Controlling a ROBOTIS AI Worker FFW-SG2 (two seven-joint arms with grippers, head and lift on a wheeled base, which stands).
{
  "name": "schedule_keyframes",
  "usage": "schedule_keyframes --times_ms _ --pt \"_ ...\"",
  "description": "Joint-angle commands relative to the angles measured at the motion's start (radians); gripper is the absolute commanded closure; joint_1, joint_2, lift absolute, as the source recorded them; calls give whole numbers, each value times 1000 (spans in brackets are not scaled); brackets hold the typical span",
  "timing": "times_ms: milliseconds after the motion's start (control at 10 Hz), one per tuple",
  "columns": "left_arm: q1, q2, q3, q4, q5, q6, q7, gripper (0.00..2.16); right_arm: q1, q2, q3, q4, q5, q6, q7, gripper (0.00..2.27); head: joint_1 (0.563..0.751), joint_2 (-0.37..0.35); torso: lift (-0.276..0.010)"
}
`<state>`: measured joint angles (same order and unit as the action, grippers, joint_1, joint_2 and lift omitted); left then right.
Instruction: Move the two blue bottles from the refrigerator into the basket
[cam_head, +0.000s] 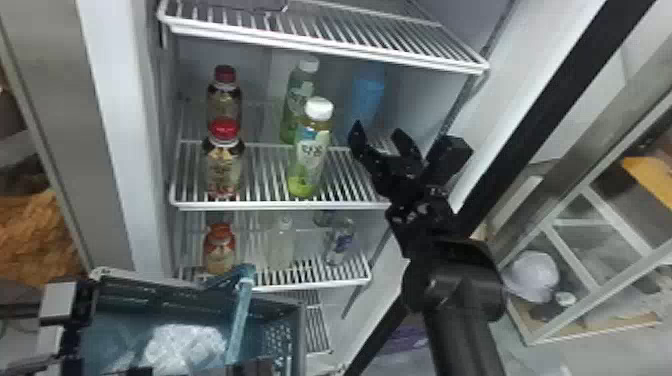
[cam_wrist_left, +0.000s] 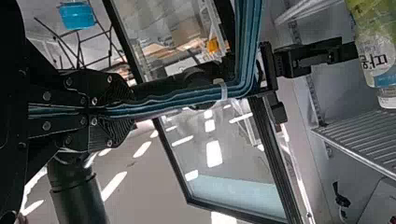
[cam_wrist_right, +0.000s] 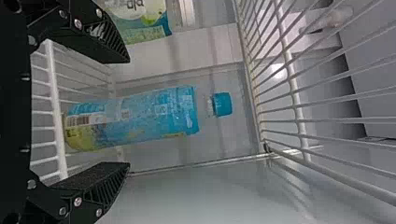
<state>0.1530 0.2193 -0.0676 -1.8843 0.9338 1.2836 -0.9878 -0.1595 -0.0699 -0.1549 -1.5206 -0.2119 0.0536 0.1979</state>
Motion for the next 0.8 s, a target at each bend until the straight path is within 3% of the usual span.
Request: schedule_keyframes --times_ms 0,700 --pt "-3 0 -1 3 0 0 0 1173 -30 -2 0 22 12 8 -3 242 695 -350 0" --pt "-11 0 -11 18 4 0 3 1173 -137 -13 14 125 55 52 -23 242 695 -350 0"
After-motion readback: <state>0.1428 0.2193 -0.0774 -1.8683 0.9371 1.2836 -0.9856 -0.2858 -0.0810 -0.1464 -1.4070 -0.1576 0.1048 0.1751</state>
